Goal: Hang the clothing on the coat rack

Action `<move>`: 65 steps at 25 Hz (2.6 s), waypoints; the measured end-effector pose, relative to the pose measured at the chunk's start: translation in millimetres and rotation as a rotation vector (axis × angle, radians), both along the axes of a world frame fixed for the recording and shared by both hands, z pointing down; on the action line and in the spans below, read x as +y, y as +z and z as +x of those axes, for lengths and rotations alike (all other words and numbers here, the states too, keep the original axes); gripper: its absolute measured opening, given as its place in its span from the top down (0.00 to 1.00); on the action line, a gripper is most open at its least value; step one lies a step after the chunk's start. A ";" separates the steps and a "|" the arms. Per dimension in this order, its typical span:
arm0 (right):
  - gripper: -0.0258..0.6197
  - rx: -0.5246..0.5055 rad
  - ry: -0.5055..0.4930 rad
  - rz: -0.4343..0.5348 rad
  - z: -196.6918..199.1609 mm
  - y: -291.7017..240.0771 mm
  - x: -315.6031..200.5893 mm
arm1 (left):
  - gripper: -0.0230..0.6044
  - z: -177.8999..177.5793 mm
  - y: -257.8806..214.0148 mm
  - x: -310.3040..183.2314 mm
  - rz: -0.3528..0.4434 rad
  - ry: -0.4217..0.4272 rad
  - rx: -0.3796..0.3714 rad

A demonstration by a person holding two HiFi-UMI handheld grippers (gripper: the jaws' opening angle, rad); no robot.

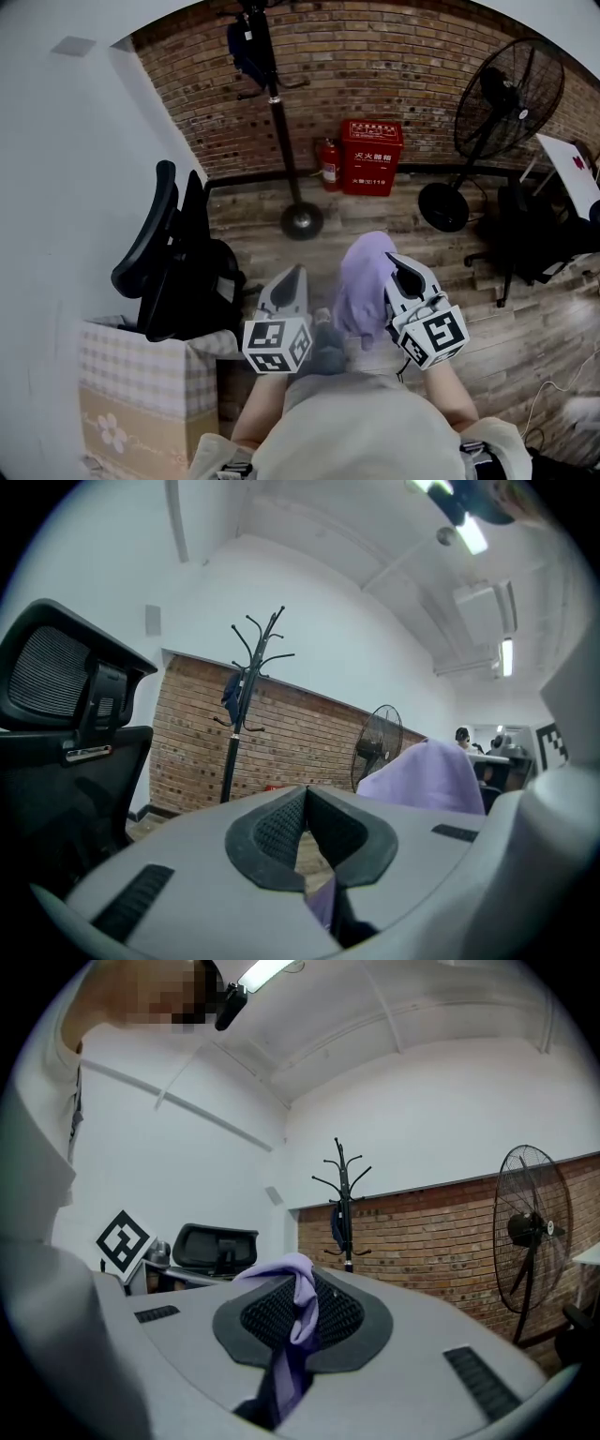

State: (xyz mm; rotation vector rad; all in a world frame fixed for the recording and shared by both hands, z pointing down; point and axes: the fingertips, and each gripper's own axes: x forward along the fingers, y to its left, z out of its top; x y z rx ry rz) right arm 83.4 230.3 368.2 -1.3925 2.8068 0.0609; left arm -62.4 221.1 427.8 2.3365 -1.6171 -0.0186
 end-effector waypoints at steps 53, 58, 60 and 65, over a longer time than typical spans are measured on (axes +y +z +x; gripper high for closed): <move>0.92 0.059 -0.160 0.111 -138.9 -55.1 -419.1 | 0.96 -125.5 -3.8 -379.8 -0.005 -0.113 0.001; 0.92 0.065 -0.232 0.136 -147.6 -69.4 -455.4 | 0.96 -130.3 -1.7 -410.5 -0.007 -0.182 0.007; 0.92 0.070 -0.267 0.152 -151.8 -78.6 -469.5 | 0.96 -130.7 -4.3 -422.5 -0.005 -0.205 0.006; 0.92 0.073 -0.340 0.193 -160.0 -103.2 -506.8 | 0.96 -129.9 -14.9 -451.7 0.004 -0.260 0.011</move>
